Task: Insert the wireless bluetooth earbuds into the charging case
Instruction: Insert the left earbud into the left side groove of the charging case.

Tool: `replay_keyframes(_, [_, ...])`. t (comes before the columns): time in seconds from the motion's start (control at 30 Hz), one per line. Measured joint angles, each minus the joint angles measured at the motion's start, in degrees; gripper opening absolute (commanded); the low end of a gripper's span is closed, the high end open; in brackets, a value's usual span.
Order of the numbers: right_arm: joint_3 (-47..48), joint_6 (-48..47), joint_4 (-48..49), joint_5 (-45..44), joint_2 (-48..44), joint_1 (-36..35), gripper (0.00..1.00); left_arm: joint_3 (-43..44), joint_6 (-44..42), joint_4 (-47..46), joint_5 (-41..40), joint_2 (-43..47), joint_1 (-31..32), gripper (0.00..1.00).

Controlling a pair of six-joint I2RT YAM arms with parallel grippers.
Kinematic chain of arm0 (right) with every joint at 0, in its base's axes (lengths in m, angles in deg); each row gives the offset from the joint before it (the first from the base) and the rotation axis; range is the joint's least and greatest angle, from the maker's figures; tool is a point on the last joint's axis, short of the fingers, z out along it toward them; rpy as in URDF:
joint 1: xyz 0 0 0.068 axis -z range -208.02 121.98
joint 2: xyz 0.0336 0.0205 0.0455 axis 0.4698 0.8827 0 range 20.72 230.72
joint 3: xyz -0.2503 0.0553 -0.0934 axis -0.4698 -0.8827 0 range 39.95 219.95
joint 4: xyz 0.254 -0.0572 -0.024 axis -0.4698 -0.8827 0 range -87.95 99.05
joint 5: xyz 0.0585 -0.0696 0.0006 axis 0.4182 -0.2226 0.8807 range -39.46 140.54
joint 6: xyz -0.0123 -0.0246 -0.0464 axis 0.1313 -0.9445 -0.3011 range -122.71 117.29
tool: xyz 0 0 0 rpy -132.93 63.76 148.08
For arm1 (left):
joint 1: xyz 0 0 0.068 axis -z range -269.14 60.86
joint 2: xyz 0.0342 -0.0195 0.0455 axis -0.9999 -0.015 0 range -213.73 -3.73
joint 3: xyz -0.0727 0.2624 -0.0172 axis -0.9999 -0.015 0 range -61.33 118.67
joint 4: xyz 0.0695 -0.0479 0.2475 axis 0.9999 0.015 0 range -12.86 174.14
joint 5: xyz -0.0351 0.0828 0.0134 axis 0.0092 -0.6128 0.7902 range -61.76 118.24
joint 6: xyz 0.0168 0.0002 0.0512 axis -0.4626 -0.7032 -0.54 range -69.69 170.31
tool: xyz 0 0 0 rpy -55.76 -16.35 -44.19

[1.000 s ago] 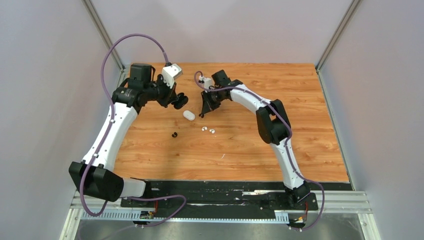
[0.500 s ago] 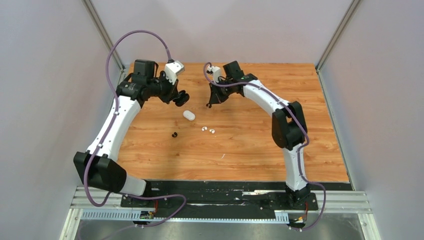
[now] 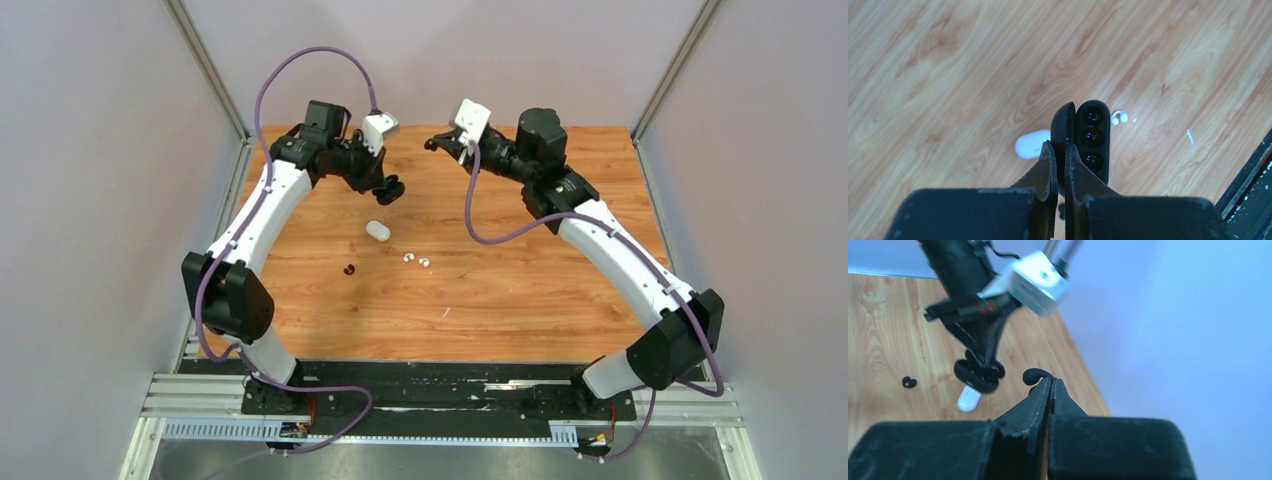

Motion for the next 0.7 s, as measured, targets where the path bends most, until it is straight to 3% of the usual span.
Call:
replay_keyframes(0.3, [-6.9,-15.7,5.9,4.2,-1.4,-4.1,0.0,7.4,1.8,-0.1,2.8,-3.5,4.7,0.0])
replay_keyframes(0.7, [-9.0,-24.1,7.4,7.5,-1.5,-5.3,0.0,10.6,7.0,0.2,3.7,-3.5,4.7,0.0])
